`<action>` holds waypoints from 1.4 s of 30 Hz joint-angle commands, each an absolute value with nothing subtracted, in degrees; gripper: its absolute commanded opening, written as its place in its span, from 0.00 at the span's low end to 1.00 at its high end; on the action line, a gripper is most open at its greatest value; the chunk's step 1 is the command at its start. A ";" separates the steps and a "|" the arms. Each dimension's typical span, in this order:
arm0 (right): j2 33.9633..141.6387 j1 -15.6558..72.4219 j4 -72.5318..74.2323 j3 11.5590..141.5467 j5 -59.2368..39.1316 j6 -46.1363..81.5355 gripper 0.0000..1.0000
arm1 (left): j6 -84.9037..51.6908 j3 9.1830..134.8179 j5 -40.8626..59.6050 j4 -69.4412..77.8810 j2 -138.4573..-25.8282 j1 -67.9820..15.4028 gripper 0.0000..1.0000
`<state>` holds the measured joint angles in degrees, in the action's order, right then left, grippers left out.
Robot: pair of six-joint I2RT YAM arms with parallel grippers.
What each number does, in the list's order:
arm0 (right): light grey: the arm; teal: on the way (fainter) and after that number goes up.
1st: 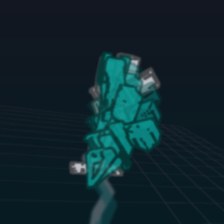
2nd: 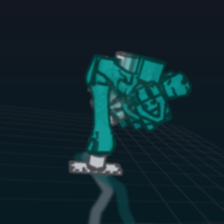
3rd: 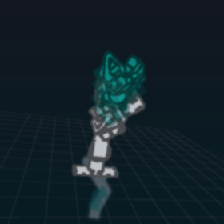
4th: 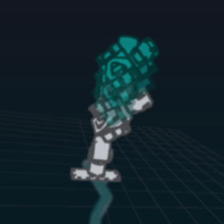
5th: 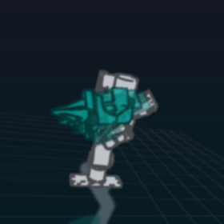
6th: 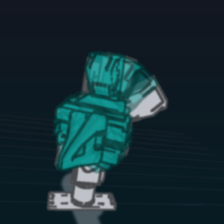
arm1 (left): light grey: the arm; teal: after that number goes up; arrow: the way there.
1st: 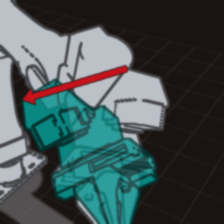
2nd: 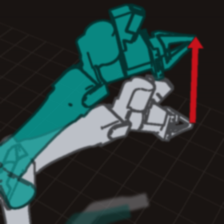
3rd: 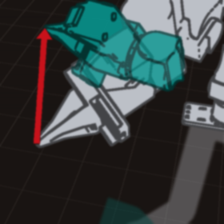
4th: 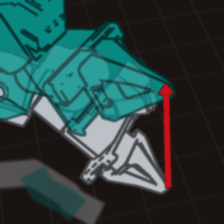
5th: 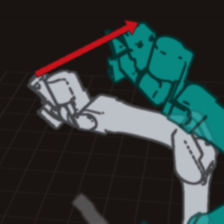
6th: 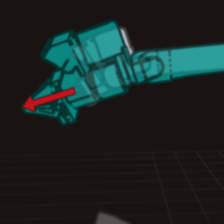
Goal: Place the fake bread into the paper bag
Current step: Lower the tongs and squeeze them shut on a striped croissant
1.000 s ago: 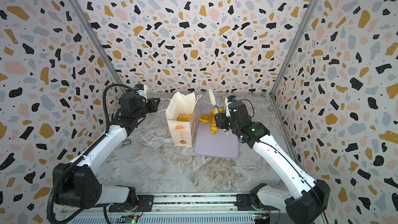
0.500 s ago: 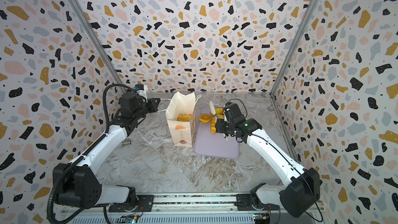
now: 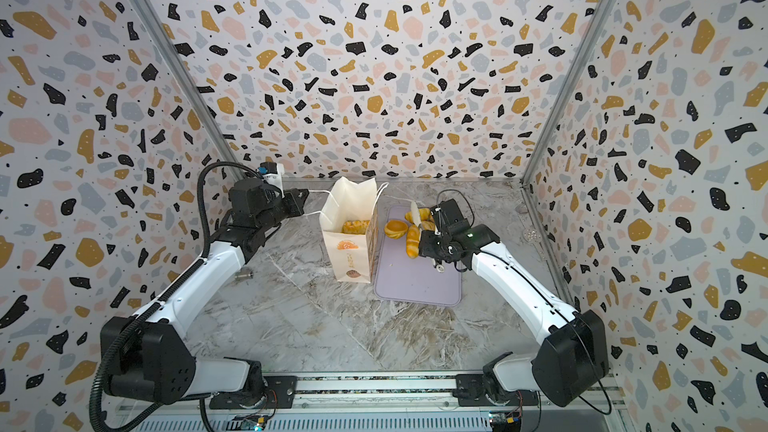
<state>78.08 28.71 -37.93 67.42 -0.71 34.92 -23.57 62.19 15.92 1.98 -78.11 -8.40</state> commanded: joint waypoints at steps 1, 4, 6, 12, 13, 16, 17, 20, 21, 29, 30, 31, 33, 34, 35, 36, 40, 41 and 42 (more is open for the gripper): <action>78.33 28.48 -38.58 66.91 0.24 36.07 0.59 | -22.85 63.20 15.64 2.37 -76.90 -8.62 0.00; 79.06 28.47 -38.15 66.69 0.05 35.97 0.59 | -22.88 63.22 15.60 2.37 -76.79 -8.61 0.00; 79.55 28.48 -37.47 66.37 -0.43 35.90 0.59 | -22.87 63.19 15.64 2.37 -76.78 -8.65 0.00; 81.28 28.42 -35.76 65.03 -1.57 35.82 0.59 | -22.94 63.22 15.86 2.37 -76.82 -8.61 0.00; 81.66 28.43 -35.40 64.87 -2.00 35.77 0.59 | -22.94 63.26 15.82 2.37 -76.80 -8.61 0.00; 82.63 28.45 -34.50 64.51 -2.60 35.79 0.59 | -22.94 63.28 15.86 2.37 -76.78 -8.61 0.00; 82.87 28.48 -34.09 64.40 -2.77 35.84 0.59 | -22.94 63.30 15.90 2.37 -76.75 -8.63 0.00; 83.85 28.47 -32.96 64.42 -3.28 35.80 0.59 | -22.94 63.33 15.90 2.37 -76.81 -8.66 0.00; 84.29 28.43 -32.67 64.55 -3.57 35.83 0.59 | -22.94 63.28 15.88 2.37 -76.78 -8.66 0.00; 87.51 28.41 -32.08 65.79 -3.45 35.23 0.59 | -23.03 63.24 16.06 2.37 -76.80 -8.61 0.00; 87.79 28.45 -32.16 66.07 -3.19 35.01 0.59 | -23.05 63.31 16.05 2.37 -76.71 -8.64 0.00; 88.19 28.41 -32.25 66.33 -3.00 34.83 0.59 | -22.98 63.22 16.00 2.37 -76.64 -8.66 0.00; 88.91 28.47 -32.47 66.87 -2.62 34.64 0.59 | -22.94 63.26 15.89 2.37 -76.60 -8.61 0.00; 89.29 28.41 -32.37 67.04 -2.65 34.56 0.59 | -22.93 63.21 15.90 2.37 -76.54 -8.64 0.00; 89.61 28.43 -32.26 67.23 -2.80 34.48 0.59 | -22.96 63.26 15.91 2.37 -76.64 -8.61 0.00; 89.96 28.43 -32.14 67.48 -2.91 34.45 0.59 | -22.93 63.22 15.96 2.37 -76.64 -8.64 0.00; 91.15 28.43 -32.07 68.36 -3.00 33.89 0.59 | -23.12 63.26 16.08 2.37 -76.89 -8.63 0.00; 91.43 28.44 -32.11 68.55 -2.98 33.58 0.59 | -23.06 63.28 16.06 2.37 -76.86 -8.62 0.00; 91.58 28.37 -32.23 68.82 -2.71 33.27 0.58 | -22.95 63.33 16.02 2.31 -76.73 -8.65 0.00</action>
